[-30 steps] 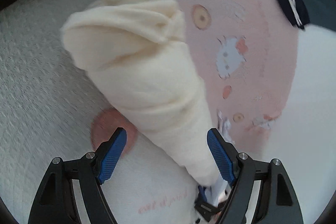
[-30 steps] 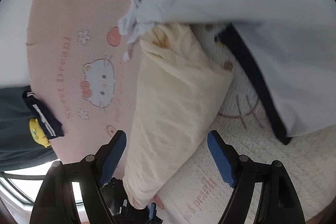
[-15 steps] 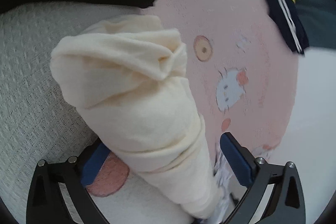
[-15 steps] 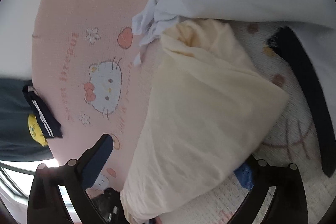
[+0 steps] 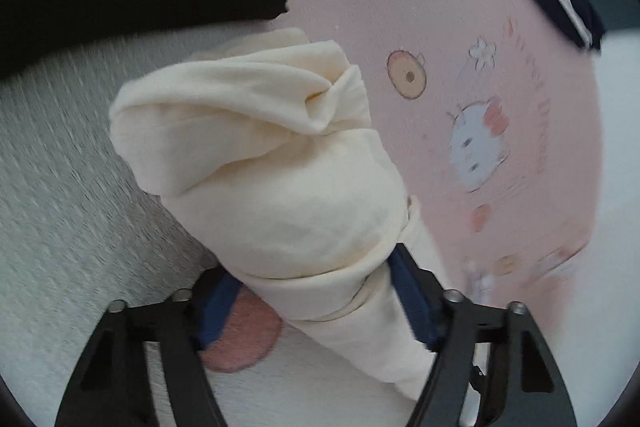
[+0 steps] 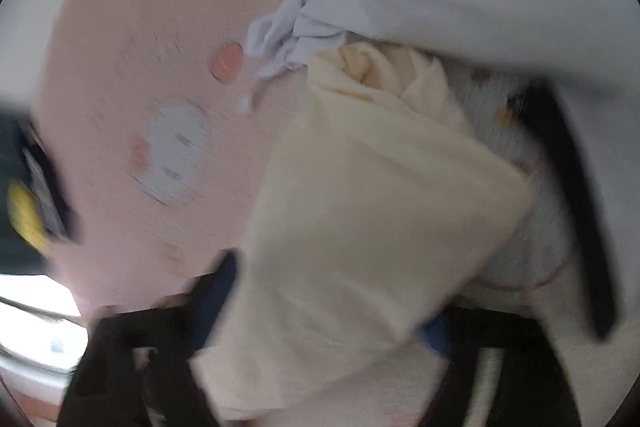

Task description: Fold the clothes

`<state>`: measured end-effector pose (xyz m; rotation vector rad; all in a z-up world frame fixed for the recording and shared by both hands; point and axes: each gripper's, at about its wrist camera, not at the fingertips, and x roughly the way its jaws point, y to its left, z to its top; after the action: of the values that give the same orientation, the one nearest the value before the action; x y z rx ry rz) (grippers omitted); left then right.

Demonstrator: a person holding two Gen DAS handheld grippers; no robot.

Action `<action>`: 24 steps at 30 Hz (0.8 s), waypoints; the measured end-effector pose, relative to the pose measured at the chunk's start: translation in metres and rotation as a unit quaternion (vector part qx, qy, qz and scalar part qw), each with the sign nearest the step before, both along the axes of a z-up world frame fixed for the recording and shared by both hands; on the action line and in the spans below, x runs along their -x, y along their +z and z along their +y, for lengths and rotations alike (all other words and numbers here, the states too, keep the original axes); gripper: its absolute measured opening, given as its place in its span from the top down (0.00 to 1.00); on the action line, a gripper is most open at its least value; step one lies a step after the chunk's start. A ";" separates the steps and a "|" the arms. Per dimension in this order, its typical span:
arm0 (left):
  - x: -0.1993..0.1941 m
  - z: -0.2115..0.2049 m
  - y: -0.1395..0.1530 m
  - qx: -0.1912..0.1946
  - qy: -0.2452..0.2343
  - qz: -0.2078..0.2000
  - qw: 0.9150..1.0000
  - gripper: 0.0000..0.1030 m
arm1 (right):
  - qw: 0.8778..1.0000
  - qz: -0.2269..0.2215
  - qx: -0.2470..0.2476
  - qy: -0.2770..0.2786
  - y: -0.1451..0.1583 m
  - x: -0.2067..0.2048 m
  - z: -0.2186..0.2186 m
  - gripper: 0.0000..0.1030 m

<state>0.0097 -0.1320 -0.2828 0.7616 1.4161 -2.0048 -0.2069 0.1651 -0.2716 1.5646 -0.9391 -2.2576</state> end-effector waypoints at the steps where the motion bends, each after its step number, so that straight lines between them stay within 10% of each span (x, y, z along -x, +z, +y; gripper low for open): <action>1: 0.004 0.002 0.003 0.019 -0.005 -0.015 1.000 0.40 | 0.999 0.010 -0.049 0.018 0.006 0.000 -0.008 0.48; 8: 0.022 0.018 0.031 0.160 -0.067 -0.103 0.979 0.61 | 0.983 0.077 -0.143 0.082 0.039 0.009 -0.031 0.71; 15: 0.021 0.015 0.042 0.143 -0.079 -0.109 0.981 0.62 | 0.964 0.144 -0.195 0.113 0.078 -0.009 -0.037 0.73; 24: -0.014 0.029 0.038 0.150 -0.119 -0.115 0.975 0.62 | 0.974 0.091 -0.178 0.105 0.062 -0.045 -0.004 0.72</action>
<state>0.0241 -0.1026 -0.2444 1.0248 0.8980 -2.1616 -0.1623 0.1609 -0.2098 1.4683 -0.3148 -2.4562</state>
